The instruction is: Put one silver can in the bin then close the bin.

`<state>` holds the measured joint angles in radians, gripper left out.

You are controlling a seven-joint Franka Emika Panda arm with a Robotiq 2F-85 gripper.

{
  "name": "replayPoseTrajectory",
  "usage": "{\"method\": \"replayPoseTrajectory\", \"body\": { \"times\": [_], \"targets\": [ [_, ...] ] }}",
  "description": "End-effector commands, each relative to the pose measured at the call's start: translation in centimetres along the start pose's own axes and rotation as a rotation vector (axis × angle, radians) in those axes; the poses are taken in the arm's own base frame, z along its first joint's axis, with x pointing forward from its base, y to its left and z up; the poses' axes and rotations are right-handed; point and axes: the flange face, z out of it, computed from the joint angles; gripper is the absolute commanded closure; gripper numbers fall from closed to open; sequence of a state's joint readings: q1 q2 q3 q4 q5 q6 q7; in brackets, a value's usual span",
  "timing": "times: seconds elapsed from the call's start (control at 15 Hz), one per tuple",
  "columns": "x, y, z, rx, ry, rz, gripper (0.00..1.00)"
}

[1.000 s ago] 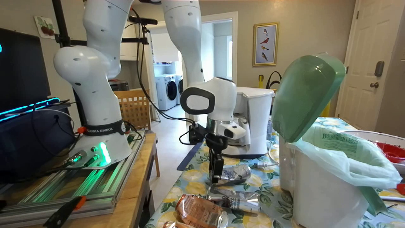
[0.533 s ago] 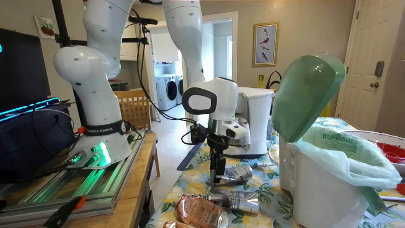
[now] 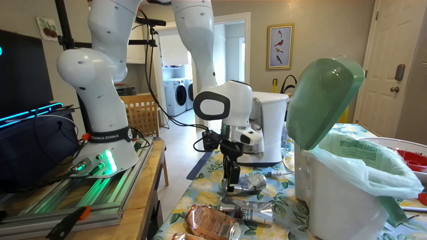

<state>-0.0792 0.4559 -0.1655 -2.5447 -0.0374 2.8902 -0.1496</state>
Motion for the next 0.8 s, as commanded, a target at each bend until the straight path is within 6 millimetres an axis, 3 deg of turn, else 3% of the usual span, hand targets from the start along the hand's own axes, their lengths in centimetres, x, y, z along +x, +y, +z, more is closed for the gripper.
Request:
{"method": "replayPoseTrajectory", "body": {
  "times": [0.0,0.07,0.33,0.73],
  "targets": [
    [0.5,0.1,0.3,-0.011,-0.003,-0.015,0.56],
    [0.6,0.1,0.1,-0.008,0.002,-0.012,0.62],
    [0.6,0.1,-1.2,-0.003,0.019,0.003,0.63],
    [0.1,-0.2,-6.0,0.015,0.058,0.023,0.63]
  ]
}}
